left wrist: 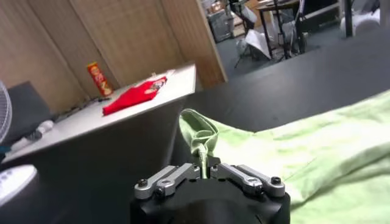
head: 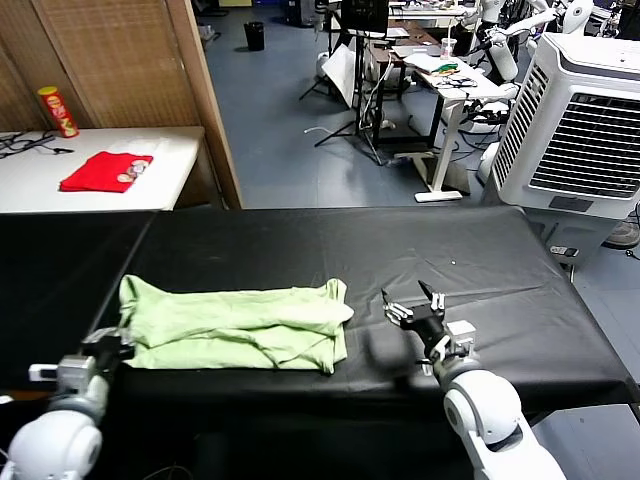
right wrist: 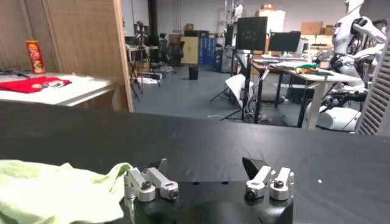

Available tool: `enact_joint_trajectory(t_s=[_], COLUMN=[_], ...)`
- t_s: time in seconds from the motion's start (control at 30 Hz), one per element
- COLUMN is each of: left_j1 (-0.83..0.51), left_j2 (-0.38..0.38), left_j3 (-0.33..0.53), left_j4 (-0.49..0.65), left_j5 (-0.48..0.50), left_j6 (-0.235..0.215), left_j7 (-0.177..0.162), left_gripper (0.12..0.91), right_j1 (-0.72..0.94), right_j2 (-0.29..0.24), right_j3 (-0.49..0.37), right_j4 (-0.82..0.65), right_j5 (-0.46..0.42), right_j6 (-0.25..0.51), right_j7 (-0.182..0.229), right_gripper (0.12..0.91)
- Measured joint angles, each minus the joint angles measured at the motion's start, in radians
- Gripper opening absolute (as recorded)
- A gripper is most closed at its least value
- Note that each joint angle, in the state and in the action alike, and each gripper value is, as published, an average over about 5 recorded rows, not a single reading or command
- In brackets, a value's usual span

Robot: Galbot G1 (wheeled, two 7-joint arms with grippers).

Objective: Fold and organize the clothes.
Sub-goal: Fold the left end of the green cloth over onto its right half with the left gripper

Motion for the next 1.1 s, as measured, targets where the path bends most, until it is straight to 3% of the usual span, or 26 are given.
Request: enact_joint_trajectory(t_s=[0.17, 0.43, 0.73, 1.1], left_j1=[-0.051, -0.162, -0.244, -0.258], left_j2=[-0.056, -0.150, -0.249, -0.335], left_j3=[0.132, 0.323, 0.448, 0.492], left_j4=[-0.076, -0.072, -0.029, 0.009], left_j5=[-0.176, -0.301, -0.325, -0.279], left_j6=[0.068, 0.083, 0.089, 0.073], left_j7=[-0.065, -0.101, -0.117, -0.106], left_gripper=[0.164, 0.164, 0.164, 0.185], right_j1=[-0.021, -0.051, -0.062, -0.044], right_j2=[0.011, 0.042, 0.054, 0.061], right_j3=[0.017, 0.039, 0.047, 0.024], right_j4=[0.004, 0.003, -0.005, -0.013], right_j5=[-0.017, -0.039, -0.050, -0.045], right_j6=[0.002, 0.001, 0.001, 0.001], right_j7=[0.001, 0.004, 0.004, -0.004], right_gripper=[0.798, 0.798, 0.798, 0.798])
